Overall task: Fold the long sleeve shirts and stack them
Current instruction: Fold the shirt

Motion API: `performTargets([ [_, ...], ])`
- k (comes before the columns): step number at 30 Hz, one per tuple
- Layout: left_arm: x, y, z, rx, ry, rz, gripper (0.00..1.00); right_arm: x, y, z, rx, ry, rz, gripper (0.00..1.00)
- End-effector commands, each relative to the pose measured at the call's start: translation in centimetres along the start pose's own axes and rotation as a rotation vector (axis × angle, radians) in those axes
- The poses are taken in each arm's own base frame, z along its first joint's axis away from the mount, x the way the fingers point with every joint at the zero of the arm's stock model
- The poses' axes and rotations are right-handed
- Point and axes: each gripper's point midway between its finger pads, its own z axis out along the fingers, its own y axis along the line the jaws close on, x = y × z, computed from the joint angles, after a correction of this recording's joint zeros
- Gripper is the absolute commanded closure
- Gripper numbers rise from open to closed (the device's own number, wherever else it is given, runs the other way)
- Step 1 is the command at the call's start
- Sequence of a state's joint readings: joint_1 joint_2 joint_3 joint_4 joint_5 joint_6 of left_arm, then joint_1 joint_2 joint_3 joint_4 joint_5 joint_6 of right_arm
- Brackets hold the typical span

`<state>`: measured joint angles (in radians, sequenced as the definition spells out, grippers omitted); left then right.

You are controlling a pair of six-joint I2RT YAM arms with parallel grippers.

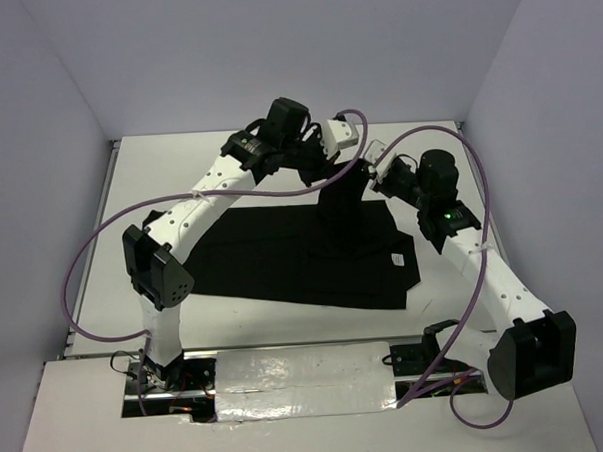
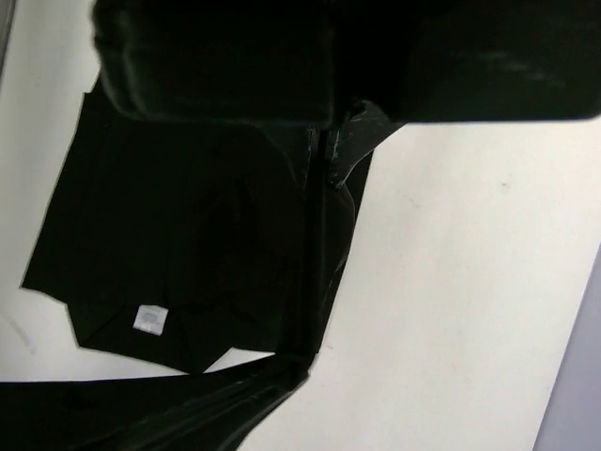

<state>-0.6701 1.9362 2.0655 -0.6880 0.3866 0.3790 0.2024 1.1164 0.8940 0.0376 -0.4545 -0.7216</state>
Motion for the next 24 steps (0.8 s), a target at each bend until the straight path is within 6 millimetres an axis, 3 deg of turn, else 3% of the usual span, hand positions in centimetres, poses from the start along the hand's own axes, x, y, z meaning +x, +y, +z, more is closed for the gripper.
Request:
performTargets([
  [1,-0.1,1.0,-3.1,0.031,-0.031,-0.152,1.0,2.1,-3.5,-1.8,0.129,0.106,0.005,1.0],
  [4,0.4,0.7,-2.6,0.046,-0.032,-0.168,1.0,2.0,-2.5,-1.5,0.104,0.08,-0.01,1.0],
  [7,1.1,0.9,-1.9,0.04,-0.03,-0.146,1.0,3.9,-1.9,-1.6,0.112,0.13,-0.016,1.0],
  [10,2.4,2.8,-1.1,-0.049,0.005,-0.097,1.0,5.5,-2.2,-1.6,0.132,0.191,-0.046,1.0],
  [13,2.5,4.1,-0.9,-0.099,0.018,-0.041,1.0,5.6,-2.8,-1.9,0.168,0.198,-0.051,1.0],
  [15,2.1,3.9,-1.0,-0.095,0.026,0.026,1.0,4.6,-2.7,-2.2,0.165,0.176,-0.06,1.0],
  [18,2.6,1.8,-1.0,-0.027,0.062,0.123,1.0,4.1,-1.3,-2.8,0.143,0.187,-0.09,1.0],
  [21,7.3,-2.0,-1.0,0.111,0.181,0.22,0.97,5.3,2.8,-3.3,0.063,0.239,-0.06,1.0],
  [24,10.3,-5.2,-0.6,0.207,0.23,0.233,0.94,7.3,8.8,-3.8,-0.077,0.27,-0.019,0.98],
])
